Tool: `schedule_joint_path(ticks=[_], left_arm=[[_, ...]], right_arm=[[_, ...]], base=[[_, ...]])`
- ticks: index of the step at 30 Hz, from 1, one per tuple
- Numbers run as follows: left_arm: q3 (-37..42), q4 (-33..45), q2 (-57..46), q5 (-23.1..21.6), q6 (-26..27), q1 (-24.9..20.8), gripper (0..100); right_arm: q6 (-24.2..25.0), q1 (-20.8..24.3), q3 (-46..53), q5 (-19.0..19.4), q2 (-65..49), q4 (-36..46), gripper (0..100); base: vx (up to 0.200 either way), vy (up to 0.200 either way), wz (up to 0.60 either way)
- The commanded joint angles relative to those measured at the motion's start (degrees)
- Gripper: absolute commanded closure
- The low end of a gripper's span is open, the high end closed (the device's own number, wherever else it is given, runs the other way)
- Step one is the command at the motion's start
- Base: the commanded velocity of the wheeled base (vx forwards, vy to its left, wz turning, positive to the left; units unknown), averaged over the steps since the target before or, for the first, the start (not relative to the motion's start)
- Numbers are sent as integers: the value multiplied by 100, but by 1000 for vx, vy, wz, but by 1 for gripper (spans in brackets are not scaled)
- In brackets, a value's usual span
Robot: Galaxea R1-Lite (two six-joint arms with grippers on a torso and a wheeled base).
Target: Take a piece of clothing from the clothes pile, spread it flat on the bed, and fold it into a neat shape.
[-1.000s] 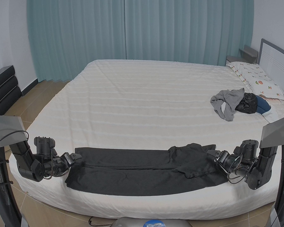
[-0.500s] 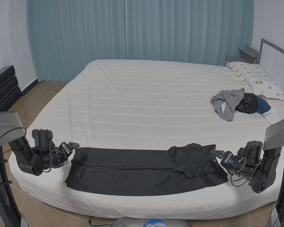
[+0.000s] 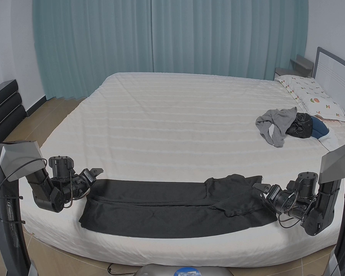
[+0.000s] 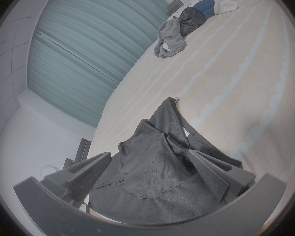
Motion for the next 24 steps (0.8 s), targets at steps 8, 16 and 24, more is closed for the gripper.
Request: schedule_joint_path(ticks=[8,16,24], left_arm=[[-16,-29,188,9,17,0,100],[11,-29,197,378,-9,27,100],[-25,-29,179,378,-176,44,100]], right_arm=[[53,0,-6,2,14,-58,0],[53,-36,-23,2,5,-58,0],[62,-36,-6,2,31,-58,0]], base=[[0,0,0],[0,0,0],[0,0,0]])
